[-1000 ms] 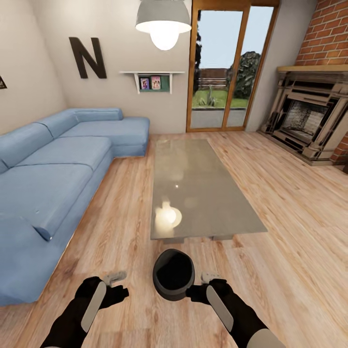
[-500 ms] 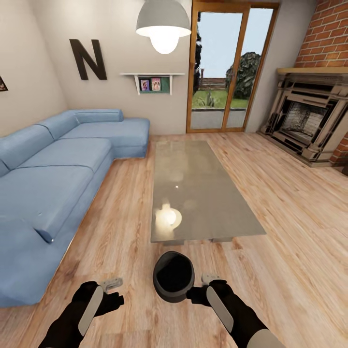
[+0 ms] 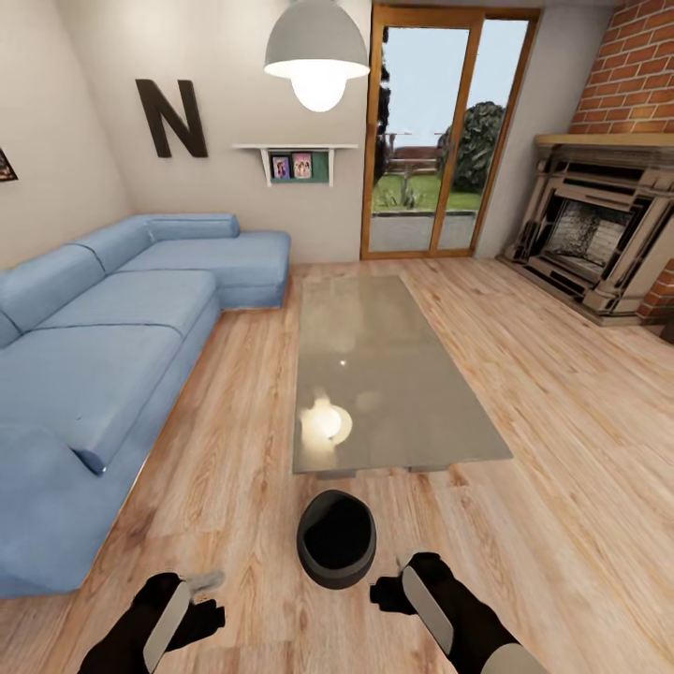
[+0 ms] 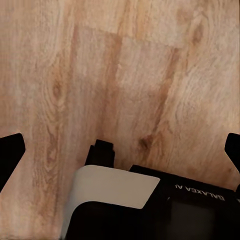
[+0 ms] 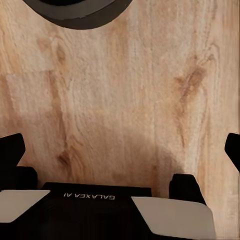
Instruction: Place each of the two pumpkins and all three candles from the living room inside a cabinet in the living room (use any cabinet), then make sure every cabinet is closed, and position the cauldron so it is next to a table in the living room.
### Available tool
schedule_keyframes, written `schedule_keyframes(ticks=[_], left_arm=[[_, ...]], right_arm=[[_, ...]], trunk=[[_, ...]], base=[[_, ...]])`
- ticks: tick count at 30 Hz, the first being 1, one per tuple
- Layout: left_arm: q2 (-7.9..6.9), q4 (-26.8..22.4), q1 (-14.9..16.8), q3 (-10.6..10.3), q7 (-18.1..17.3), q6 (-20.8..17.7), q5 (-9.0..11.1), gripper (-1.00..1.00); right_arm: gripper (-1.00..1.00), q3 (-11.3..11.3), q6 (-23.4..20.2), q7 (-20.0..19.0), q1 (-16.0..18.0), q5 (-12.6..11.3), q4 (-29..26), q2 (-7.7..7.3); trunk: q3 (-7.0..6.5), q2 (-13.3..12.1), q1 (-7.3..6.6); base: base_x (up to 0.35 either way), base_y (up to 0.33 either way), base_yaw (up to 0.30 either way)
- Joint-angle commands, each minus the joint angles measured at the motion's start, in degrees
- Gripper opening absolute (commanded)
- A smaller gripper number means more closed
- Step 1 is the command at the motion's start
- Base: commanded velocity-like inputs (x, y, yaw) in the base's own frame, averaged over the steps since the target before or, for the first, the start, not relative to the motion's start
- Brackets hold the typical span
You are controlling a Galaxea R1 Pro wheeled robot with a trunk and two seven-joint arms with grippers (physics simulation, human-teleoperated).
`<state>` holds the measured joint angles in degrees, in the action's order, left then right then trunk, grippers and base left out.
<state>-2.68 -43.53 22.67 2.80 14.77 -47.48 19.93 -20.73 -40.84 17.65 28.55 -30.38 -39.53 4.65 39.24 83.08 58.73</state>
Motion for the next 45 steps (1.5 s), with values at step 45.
schedule_keyframes(ticks=[45], left_arm=[[-1.98, 42.3, -4.0, -1.2, -0.1, 49.1, -7.9, 1.0]], right_arm=[[1.0, -0.5, 49.7, 0.1, -14.4, 0.1, 35.7, -4.19]], trunk=[[-7.19, -16.1, -8.79]], base=[[0.0, 0.0, 0.0]])
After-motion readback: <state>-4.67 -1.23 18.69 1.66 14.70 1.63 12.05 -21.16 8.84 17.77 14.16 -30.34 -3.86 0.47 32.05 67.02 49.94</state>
